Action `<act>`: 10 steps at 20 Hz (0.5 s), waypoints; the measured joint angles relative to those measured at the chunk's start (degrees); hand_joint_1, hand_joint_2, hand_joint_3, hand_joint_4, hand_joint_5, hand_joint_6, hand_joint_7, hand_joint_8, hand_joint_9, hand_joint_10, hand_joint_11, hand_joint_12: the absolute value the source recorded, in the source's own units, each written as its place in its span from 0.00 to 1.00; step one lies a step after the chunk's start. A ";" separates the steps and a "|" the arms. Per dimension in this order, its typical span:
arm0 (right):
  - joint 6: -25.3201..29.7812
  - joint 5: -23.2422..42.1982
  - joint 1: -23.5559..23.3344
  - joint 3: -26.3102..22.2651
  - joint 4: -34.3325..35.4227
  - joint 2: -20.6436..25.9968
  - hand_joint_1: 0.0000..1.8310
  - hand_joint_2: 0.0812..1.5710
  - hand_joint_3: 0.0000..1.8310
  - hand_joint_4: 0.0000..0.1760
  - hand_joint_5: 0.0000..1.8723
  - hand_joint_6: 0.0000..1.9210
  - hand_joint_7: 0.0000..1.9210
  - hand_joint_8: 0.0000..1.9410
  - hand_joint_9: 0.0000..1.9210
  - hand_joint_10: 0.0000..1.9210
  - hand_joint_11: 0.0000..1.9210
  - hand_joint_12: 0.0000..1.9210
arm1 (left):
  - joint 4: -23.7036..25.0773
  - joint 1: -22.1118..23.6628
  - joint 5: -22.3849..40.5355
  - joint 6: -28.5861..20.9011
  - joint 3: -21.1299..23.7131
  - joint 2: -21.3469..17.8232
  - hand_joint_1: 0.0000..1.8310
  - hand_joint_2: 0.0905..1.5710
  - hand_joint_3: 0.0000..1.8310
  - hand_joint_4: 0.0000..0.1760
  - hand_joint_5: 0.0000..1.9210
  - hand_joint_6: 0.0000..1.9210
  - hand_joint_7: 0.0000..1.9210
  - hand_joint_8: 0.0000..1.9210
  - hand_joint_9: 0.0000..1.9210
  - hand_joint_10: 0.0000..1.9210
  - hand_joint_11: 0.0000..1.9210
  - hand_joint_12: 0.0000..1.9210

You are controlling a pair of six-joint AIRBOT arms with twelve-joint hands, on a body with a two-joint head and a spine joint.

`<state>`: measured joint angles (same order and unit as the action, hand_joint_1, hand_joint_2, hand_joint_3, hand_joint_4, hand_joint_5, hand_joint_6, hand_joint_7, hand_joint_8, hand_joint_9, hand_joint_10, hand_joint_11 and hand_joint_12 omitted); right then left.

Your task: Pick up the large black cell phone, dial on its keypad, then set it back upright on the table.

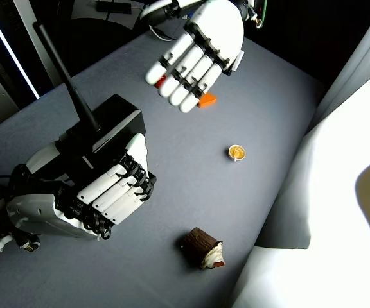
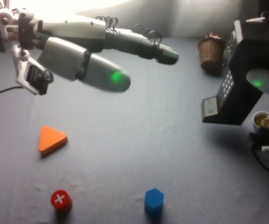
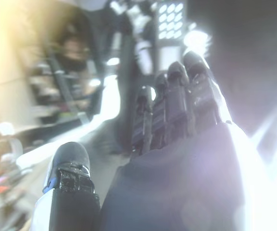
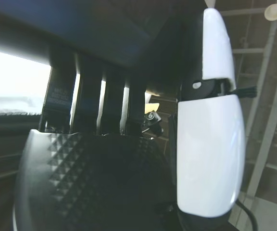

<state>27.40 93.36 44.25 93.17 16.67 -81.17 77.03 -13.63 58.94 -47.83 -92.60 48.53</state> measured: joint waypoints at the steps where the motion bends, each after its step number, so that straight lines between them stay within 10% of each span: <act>1: 0.11 -0.09 -0.02 0.46 -0.24 -0.26 0.81 0.69 0.00 0.00 0.52 0.39 0.46 0.54 0.43 0.65 0.48 0.78 | -0.02 0.39 -2.32 -1.88 0.17 -0.11 0.00 0.76 0.00 0.15 0.10 0.00 0.08 0.00 0.07 0.00 0.00 0.23; 10: 0.52 -0.02 -0.02 1.40 -0.24 -1.79 0.81 0.69 0.00 0.00 0.53 0.39 0.46 0.53 0.44 0.65 0.50 0.74 | 5.31 0.70 -13.20 -27.76 2.23 -1.20 0.00 0.79 0.00 0.12 0.07 0.00 0.05 0.00 0.04 0.00 0.00 0.15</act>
<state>27.92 93.34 44.23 94.56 16.43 -82.96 82.35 -12.93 45.74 -75.59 -90.37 47.33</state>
